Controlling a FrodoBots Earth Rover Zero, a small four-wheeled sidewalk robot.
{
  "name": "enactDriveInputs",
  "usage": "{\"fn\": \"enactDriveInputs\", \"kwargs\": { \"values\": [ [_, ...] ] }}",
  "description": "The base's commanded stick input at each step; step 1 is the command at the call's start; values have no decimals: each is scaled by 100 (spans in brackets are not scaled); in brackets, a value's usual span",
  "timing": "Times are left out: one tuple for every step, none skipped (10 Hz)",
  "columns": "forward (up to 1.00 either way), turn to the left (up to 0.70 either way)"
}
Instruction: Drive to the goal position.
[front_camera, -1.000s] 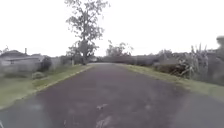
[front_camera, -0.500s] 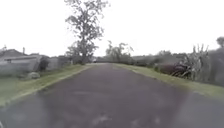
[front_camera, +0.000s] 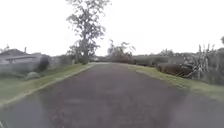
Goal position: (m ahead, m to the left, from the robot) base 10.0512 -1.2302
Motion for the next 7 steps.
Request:
{"fn": "enactDriveInputs", "kwargs": {
  "values": [
    [70,0],
    [70,0],
    [70,0],
    [70,0],
    [70,0],
    [70,0],
    [70,0]
  ]
}}
